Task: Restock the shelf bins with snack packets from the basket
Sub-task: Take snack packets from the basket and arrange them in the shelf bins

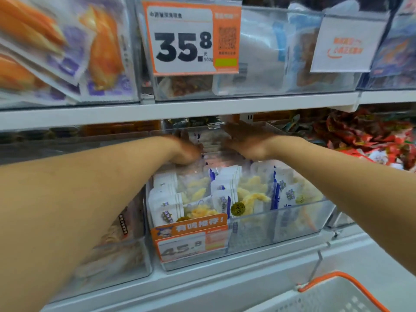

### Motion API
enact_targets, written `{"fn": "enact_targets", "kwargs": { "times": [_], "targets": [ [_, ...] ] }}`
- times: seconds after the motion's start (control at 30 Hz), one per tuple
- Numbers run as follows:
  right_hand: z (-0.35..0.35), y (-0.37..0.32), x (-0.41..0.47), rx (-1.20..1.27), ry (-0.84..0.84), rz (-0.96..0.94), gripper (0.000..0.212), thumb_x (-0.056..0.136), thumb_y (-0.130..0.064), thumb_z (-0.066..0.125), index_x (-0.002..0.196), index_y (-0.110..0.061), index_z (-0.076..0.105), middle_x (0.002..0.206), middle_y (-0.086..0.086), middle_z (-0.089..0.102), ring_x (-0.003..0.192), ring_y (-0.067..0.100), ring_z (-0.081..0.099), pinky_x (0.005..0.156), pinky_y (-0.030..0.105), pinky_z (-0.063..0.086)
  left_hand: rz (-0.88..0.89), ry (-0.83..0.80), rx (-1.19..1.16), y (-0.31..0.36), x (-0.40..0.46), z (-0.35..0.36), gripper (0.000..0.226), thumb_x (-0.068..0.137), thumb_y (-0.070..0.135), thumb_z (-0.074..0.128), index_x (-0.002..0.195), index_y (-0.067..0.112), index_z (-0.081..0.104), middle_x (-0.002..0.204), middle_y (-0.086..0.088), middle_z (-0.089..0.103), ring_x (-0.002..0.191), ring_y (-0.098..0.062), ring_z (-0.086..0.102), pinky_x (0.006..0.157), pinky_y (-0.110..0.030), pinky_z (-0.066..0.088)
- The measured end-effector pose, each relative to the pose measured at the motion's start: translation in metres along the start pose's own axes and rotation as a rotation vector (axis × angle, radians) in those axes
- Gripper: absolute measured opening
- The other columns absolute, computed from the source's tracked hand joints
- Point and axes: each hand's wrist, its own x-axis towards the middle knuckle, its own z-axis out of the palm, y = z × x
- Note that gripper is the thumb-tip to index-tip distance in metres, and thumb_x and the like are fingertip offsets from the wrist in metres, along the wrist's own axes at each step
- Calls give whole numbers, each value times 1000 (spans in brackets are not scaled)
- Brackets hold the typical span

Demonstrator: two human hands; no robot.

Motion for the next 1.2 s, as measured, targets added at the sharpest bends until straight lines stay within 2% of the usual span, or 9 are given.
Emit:
{"fn": "enact_targets", "kwargs": {
  "times": [0.23, 0.37, 0.63, 0.77, 0.83, 0.93, 1.03, 1.13, 1.2],
  "targets": [
    [23, -33, 0, -55, -221, -30, 60, 106, -52, 11, 159, -25, 5, 167, -1, 4, 153, 20, 5, 121, 35, 4, -7, -124, -37, 3, -21, 15, 52, 110, 26, 21, 156, 5, 10, 163, -13, 14, 150, -26, 15, 119, -35, 15],
    [10, -51, -2, 231, -309, -32, 47, 108, -36, 28, 152, -20, 33, 147, 0, 43, 129, 13, 44, 115, 36, 30, 68, -194, -179, 0, -34, -4, 51, 108, 30, 27, 156, 17, 16, 161, -4, 20, 148, -22, 19, 116, -34, 20],
    [25, -64, -48, 211, -175, 42, 63, 104, -57, 16, 156, -24, 28, 162, 1, 26, 149, 21, 23, 122, 39, 15, 25, -197, -177, 10, -60, 16, 50, 108, 23, 19, 154, 5, 20, 161, -15, 23, 147, -28, 23, 117, -36, 21],
    [18, -70, -58, 300, -190, 9, 58, 106, -52, 19, 155, -23, 30, 158, -1, 34, 146, 20, 29, 123, 42, 16, 56, -131, -215, 4, -76, 17, 47, 105, 32, 25, 138, 9, 48, 135, -15, 51, 122, -29, 48, 112, -45, 34],
    [18, -69, -67, 375, -205, -55, 54, 107, -47, 18, 153, -23, 33, 150, -4, 41, 136, 16, 35, 123, 41, 16, 116, -134, -236, 4, -78, 21, 38, 104, 28, 25, 132, 19, 48, 130, -6, 48, 117, -20, 45, 114, -42, 33],
    [18, -72, -72, 452, -240, -93, 50, 109, -39, 20, 153, -21, 34, 150, -7, 39, 131, 6, 32, 121, 32, 15, 115, -40, -214, 8, -85, 21, 48, 104, 24, 25, 151, 14, 33, 153, -13, 38, 135, -27, 42, 115, -39, 31],
    [13, -64, -60, 439, -116, -17, 56, 107, -46, 23, 144, -12, 48, 146, 3, 48, 135, 19, 43, 117, 35, 28, 120, -49, -162, 14, -91, 12, 47, 109, 23, 21, 153, 7, 27, 158, -16, 30, 143, -28, 33, 114, -35, 25],
    [6, -51, -37, 233, 60, 21, 45, 108, -38, 28, 143, -15, 46, 147, 12, 47, 132, 29, 45, 106, 34, 35, 90, -33, -178, 8, -76, -1, 35, 106, 9, 26, 119, 0, 58, 134, -20, 50, 118, -27, 52, 100, -35, 36],
    [7, -43, -22, 228, 24, -3, 38, 109, -31, 30, 143, -20, 43, 150, 10, 43, 134, 30, 43, 105, 33, 34, 51, 19, -142, 0, -63, -6, 29, 104, 8, 31, 100, 4, 59, 120, -18, 54, 100, -22, 53, 88, -32, 39]
  ]
}}
